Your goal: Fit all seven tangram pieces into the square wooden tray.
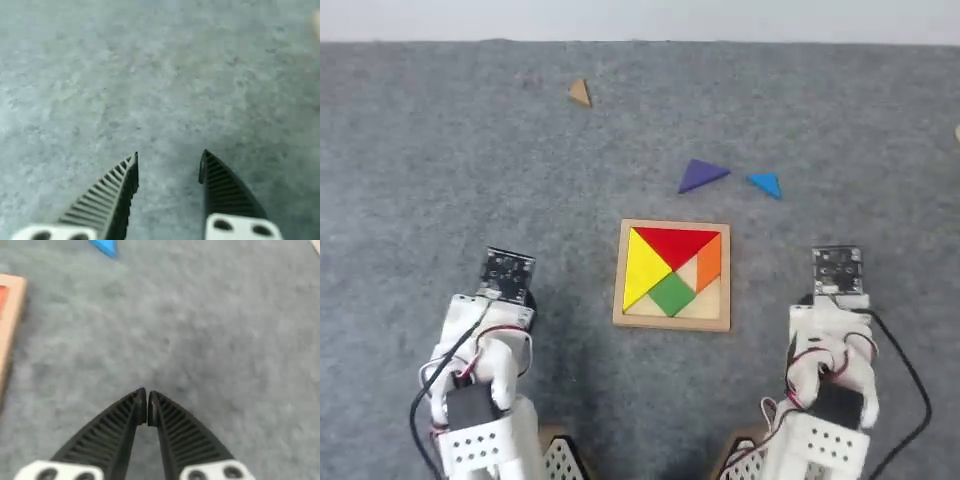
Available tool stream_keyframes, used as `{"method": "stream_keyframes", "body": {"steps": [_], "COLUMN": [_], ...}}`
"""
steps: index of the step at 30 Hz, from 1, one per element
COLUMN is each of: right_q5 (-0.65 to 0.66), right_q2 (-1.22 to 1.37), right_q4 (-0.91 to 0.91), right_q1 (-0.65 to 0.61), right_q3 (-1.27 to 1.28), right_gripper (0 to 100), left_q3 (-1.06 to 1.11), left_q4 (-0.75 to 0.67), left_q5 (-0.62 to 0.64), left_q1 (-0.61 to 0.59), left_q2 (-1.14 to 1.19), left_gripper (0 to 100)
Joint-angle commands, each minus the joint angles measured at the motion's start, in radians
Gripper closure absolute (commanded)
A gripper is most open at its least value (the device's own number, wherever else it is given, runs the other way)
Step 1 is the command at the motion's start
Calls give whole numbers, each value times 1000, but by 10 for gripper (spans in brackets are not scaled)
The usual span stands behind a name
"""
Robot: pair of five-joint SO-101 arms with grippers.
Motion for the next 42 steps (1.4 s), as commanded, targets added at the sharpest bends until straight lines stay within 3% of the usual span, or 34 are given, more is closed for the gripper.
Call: {"method": "stream_keyframes", "body": {"steps": [1,5,42], "right_q5": [-2,-6,-3], "right_q2": [-70,-68,-65], "right_q4": [159,351,344], "right_q1": [41,39,38], "right_q3": [11,11,11], "right_gripper": [985,985,986], "left_q3": [-10,-10,-10], "left_q4": [58,66,66], "left_q5": [-11,-14,-14], "left_q1": [86,95,95], "left_q2": [-9,-9,-9], "left_gripper": [807,807,807]}}
